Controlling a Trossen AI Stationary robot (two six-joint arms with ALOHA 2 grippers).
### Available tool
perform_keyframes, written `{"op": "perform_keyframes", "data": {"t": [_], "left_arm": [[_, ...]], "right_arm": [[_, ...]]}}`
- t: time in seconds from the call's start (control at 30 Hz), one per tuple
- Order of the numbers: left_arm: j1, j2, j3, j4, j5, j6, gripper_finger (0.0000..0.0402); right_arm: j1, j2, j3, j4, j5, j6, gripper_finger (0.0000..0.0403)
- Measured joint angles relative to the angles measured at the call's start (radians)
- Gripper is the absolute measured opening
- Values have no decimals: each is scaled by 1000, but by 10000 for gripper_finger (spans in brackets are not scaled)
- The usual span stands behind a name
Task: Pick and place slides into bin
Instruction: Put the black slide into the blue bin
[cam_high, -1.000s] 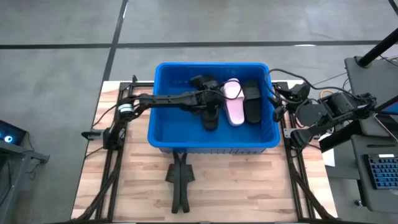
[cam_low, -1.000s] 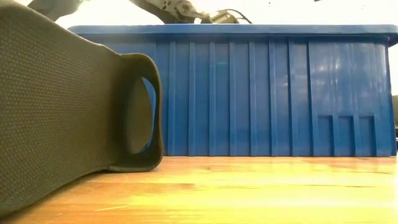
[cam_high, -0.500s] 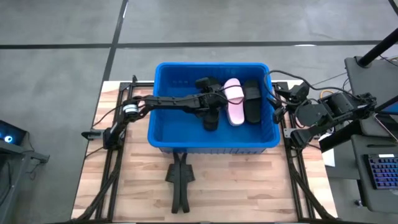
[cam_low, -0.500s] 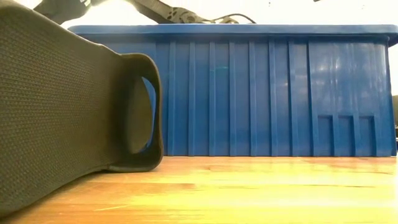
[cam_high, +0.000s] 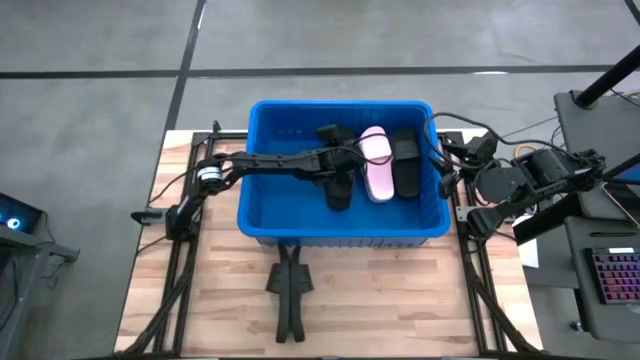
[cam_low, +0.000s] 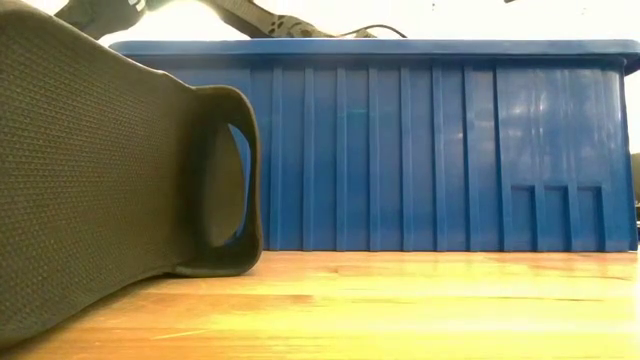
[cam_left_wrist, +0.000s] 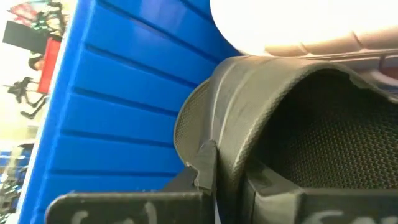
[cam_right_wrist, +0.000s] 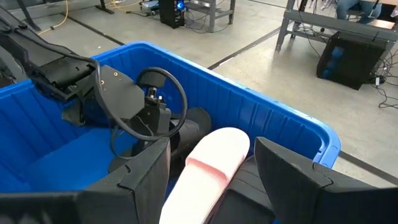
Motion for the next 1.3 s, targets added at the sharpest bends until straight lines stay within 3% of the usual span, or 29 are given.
{"op": "perform_keyframes", "data": {"t": [0.17, 0.3, 0.77, 0.93, 1.1, 1.3], "left_arm": [[6, 0, -4, 0, 23, -1, 9], [11, 0, -4, 0, 42, -2, 48], [16, 0, 11, -23, 70, -3, 283], [17, -14, 15, -24, 118, -3, 347], [16, -32, 15, -29, 125, -3, 379], [12, -86, 15, -79, 128, -3, 384]], "right_arm": [[0, 0, 0, 0, 0, 0, 224], [0, 0, 0, 0, 0, 3, 224], [0, 0, 0, 1, 0, 3, 224], [0, 0, 0, 1, 0, 4, 224], [0, 0, 0, 1, -1, 4, 224], [0, 0, 0, 1, -1, 4, 224]]}}
